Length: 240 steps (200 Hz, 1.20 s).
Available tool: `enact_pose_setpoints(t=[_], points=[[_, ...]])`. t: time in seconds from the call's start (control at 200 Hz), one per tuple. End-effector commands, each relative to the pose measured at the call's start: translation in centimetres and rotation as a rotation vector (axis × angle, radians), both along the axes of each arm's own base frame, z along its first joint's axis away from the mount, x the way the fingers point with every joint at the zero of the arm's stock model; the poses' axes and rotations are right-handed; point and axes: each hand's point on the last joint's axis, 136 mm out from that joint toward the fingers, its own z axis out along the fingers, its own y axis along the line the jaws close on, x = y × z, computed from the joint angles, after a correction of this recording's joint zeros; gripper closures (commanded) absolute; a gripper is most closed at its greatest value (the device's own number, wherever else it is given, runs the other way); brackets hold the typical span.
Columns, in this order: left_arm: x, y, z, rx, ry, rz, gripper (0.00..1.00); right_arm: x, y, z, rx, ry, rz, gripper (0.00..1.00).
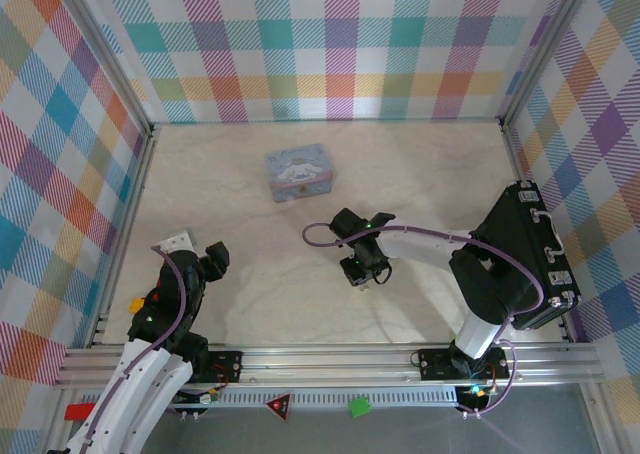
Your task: Unlock a padlock with a key
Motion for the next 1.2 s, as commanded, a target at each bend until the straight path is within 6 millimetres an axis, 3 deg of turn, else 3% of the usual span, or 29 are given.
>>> enact_pose_setpoints(t=[0.0, 0.34, 0.715, 0.855, 1.045, 1.195], points=[[0.2, 0.1, 0.0, 0.016, -0.007, -0.004, 0.30, -0.4, -0.7, 0.1, -0.034, 0.001, 0.012, 0.72], [0.3, 0.1, 0.0, 0.016, -0.007, -0.001, 0.30, -0.4, -1.3, 1.5, -0.022, -0.040, 0.015, 0.61], [0.3, 0.2, 0.0, 0.019, 0.000, 0.002, 0.29, 0.8, -2.7, 6.0, 0.009, -0.213, 0.002, 0.48], [0.3, 0.2, 0.1, 0.023, 0.008, 0.004, 0.29, 1.4, -3.0, 8.8, 0.074, -0.321, -0.019, 0.46], [0.4, 0.8, 1.2, 0.021, -0.013, 0.043, 0.29, 2.1, -3.2, 14.6, 0.264, -0.556, -0.038, 0.42], [1.1, 1.3, 2.6, 0.021, -0.054, 0.086, 0.27, 2.5, -4.7, 18.9, 0.385, -0.767, -0.083, 0.21]])
